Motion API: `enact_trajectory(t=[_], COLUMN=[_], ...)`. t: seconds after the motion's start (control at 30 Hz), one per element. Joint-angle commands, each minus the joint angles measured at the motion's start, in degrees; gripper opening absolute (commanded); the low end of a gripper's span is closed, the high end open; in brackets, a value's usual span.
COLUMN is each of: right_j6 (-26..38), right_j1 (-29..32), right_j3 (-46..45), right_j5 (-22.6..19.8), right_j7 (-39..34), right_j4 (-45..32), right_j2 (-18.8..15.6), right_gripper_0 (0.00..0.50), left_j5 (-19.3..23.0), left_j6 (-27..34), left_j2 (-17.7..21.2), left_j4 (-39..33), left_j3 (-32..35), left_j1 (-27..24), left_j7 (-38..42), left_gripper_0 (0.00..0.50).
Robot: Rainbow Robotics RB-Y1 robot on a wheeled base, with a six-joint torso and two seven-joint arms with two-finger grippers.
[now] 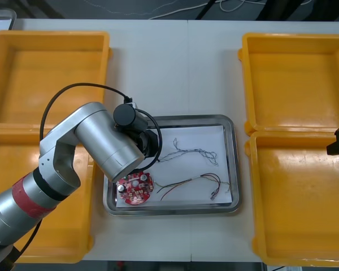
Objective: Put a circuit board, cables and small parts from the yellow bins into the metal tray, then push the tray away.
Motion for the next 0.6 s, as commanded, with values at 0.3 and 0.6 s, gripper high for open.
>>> enact_trajectory(t=[0.3,0.6], right_j6=[0.2,0.2], right_j1=[0.8,0.8], right_j3=[-1.7,-1.7], right_j5=[-0.4,-0.4], right_j7=[-1.0,-1.0], right_j4=[-1.7,-1.7], right_j2=[-0.5,-0.5], right_gripper_0=[0.5,0.5], left_j5=[-0.6,-0.1], left_j6=[-0.7,3.2], left_j2=[1.2,1.2], left_j4=[-0.9,-4.9], left_j3=[-1.1,-0.3], left_j1=[1.0,0.9], left_j7=[4.3,3.7], left_gripper_0=[0.408,0.408])
